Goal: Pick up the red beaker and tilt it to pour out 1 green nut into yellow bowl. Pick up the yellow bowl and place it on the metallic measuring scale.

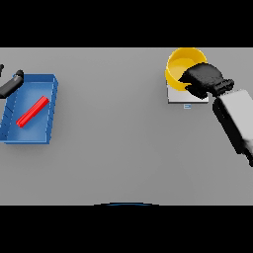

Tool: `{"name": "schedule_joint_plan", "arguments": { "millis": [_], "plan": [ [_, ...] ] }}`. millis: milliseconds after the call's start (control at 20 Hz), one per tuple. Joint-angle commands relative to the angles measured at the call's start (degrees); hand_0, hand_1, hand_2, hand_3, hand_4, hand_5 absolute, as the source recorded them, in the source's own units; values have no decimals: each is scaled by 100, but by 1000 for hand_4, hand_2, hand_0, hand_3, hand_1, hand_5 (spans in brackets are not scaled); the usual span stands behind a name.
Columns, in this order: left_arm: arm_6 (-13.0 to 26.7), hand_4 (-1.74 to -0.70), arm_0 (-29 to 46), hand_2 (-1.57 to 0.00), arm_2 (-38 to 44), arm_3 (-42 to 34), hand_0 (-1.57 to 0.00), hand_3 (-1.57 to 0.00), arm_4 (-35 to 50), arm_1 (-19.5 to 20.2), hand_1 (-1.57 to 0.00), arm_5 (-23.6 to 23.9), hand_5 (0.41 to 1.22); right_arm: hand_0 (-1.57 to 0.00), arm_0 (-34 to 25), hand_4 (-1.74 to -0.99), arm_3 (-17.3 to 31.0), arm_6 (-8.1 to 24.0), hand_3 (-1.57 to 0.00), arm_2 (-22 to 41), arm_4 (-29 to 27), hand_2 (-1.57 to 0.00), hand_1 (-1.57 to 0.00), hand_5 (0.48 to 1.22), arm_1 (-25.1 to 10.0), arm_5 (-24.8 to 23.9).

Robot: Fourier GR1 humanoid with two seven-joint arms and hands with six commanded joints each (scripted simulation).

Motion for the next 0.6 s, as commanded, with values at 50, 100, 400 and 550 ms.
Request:
{"name": "schedule_joint_plan", "arguments": {
  "millis": [50,100,400,550],
  "plan": [
    [-52,-724,9,1,11,32,1,1,10,-14,1,-20,714,-1571,-102,-1741,379,-10,-1268,-77,-11,-1464,-1571,1221,50,-86],
    [12,-726,-30,1,5,35,1,1,15,-29,1,-22,713,-1571,-136,-1741,549,-31,-1295,-94,-21,-1451,-1571,1221,98,-112],
    [4,-729,17,1,3,-13,1,1,22,-38,1,23,713,-1528,-288,-1741,1233,-161,-1440,-244,-152,-1382,-1571,1221,294,-107],
    [19,-728,-55,1,-17,95,1,1,-27,-63,1,-10,713,-1402,-253,-1741,1320,-174,-1427,-246,-139,-1375,-1571,1221,297,-97]
  ]
}}
